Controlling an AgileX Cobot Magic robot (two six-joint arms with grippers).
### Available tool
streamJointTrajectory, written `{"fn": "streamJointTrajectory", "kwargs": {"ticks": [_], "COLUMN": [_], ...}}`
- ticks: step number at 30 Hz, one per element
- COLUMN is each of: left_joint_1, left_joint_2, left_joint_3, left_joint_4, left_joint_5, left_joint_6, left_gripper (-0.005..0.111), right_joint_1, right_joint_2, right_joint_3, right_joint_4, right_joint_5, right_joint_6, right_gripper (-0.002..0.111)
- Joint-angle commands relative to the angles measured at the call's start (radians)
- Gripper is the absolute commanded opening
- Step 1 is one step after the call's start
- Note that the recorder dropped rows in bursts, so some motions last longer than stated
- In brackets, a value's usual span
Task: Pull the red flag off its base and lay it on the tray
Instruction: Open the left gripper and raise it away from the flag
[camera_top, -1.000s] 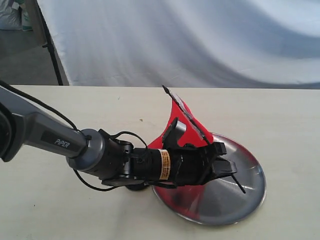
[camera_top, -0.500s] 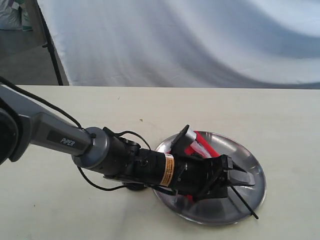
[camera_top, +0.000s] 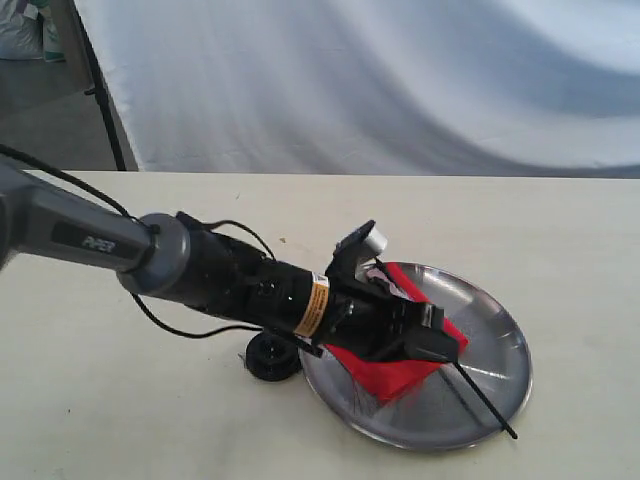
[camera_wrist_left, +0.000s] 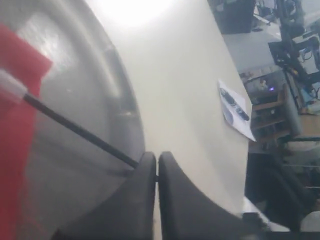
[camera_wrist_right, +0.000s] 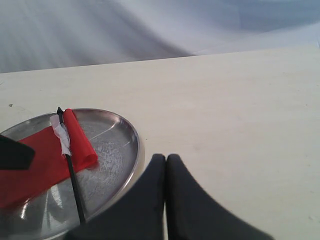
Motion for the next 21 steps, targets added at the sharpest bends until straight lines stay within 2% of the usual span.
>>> {"fn": "streamJointTrajectory", "kwargs": {"ticks": [1,3,6,14,21], "left_joint_1": [0.039,0.044,0.05,0.052,0.05], "left_joint_2": [-0.104,-0.151,-0.223,-0.434,-0.659], "left_joint_3": [-0.007,-0.005,0.027,0.136,0.268], "left_joint_4": [0.264,0.416,0.416,0.416,0.416], "left_joint_5": [0.113,0.188,0.256,0.563,0.79], "left_joint_6": [0.01,-0.03,-0.038,0.04,0.233], "left_gripper": [0.0,0.0,0.0,0.0,0.0], "right_joint_1": [-0.002,-0.002,-0.002,-0.002,-0.002], "right_joint_2": [-0.006,-0.006,-0.006,-0.006,-0.006], "right_joint_3": [0.001,0.001,0.001,0.001,0.001], "right_joint_4": [-0.008,-0.008,-0.008,-0.008,-0.008], "right_joint_5": [-0.006,-0.006,-0.006,-0.006,-0.006], "right_joint_6": [-0.001,-0.001,-0.001,-0.001,-0.001], "right_gripper": [0.0,0.0,0.0,0.0,0.0]}}
